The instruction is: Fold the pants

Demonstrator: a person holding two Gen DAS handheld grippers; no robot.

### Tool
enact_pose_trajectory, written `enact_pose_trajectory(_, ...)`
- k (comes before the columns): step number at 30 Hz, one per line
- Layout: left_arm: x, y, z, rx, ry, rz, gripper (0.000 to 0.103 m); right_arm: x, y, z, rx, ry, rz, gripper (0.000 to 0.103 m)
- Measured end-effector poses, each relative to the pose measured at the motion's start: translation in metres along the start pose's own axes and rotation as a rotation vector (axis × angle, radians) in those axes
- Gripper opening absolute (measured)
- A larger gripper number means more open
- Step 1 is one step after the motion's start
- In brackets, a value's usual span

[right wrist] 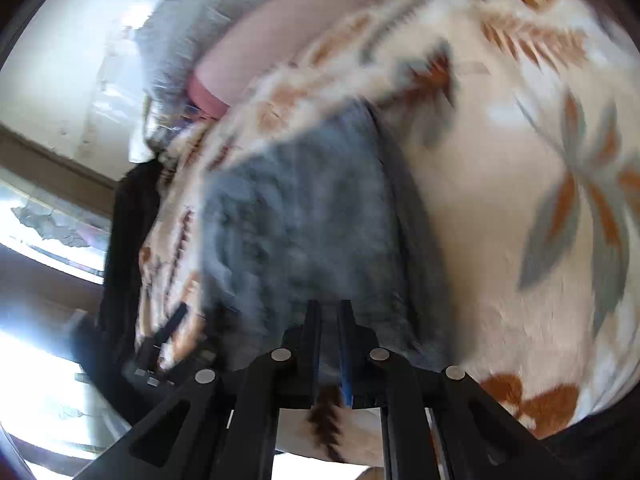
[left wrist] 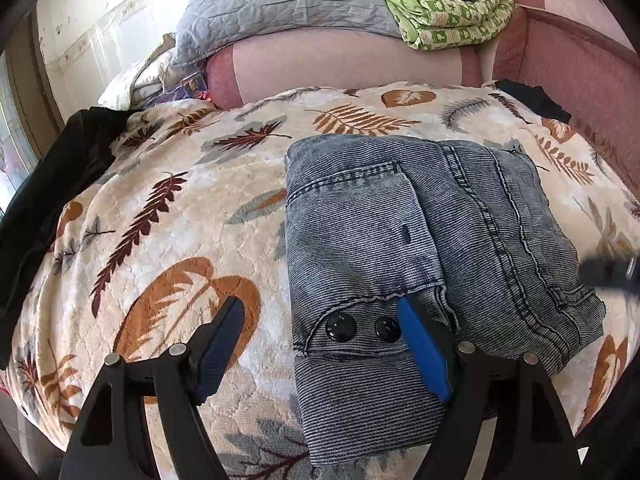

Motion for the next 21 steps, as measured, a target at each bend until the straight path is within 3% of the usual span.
enact_pose_trajectory(1, 0.0, 0.0, 0.0, 0.0, 0.0, 0.001, 0.08, 0.01, 0.0, -0.01, 0.01, 0.024, 0.008, 0.016)
enact_pose_trajectory(3, 0.0, 0.0, 0.0, 0.0, 0.0, 0.002, 0.08, 0.029, -0.001, -0.021, 0.009, 0.038, 0.016, 0.039)
enact_pose_trajectory(5, 0.0, 0.0, -0.001, -0.003, 0.002, 0.004, 0.08, 0.048, -0.008, -0.032, 0.031, 0.062, 0.027, 0.046)
enact_pose_trajectory(7, 0.0, 0.0, -0.001, -0.006, 0.007, 0.004, 0.08, 0.063, -0.021, -0.033, 0.038, 0.064, 0.029, 0.047)
enact_pose_trajectory(9, 0.0, -0.001, -0.001, -0.008, 0.007, 0.006, 0.08, 0.072, -0.041, -0.01, -0.058, 0.069, 0.001, 0.047)
enact_pose_trajectory(10, 0.0, -0.001, -0.001, -0.01, 0.008, 0.007, 0.08, 0.068, -0.059, 0.015, -0.132, 0.018, -0.058, 0.047)
enact_pose_trajectory(11, 0.0, -0.001, -0.001, -0.017, 0.009, 0.01, 0.08, 0.061, -0.074, 0.034, -0.14, -0.036, -0.115, 0.048)
enact_pose_trajectory(12, -0.001, -0.001, 0.0, -0.023, 0.009, 0.01, 0.08, 0.059, -0.076, 0.041, -0.106, -0.026, -0.097, 0.046)
enact_pose_trajectory(16, -0.001, -0.002, -0.002, -0.037, 0.025, 0.009, 0.08, 0.057, -0.056, 0.017, -0.159, 0.054, -0.106, 0.047)
enact_pose_trajectory(21, -0.001, -0.001, -0.001, -0.034, 0.02, 0.017, 0.08, 0.074, -0.037, -0.018, -0.121, 0.178, -0.019, 0.047)
Point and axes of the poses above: each gripper's, at about its wrist camera, not at the fingertips, and y roughly against the way its jaws point, z to its right, x to its top, the point moved 5 cm from there along -y, roughly the way its jaws point, and after that the axes turned 11 degrees about x, right-handed, at the moved point
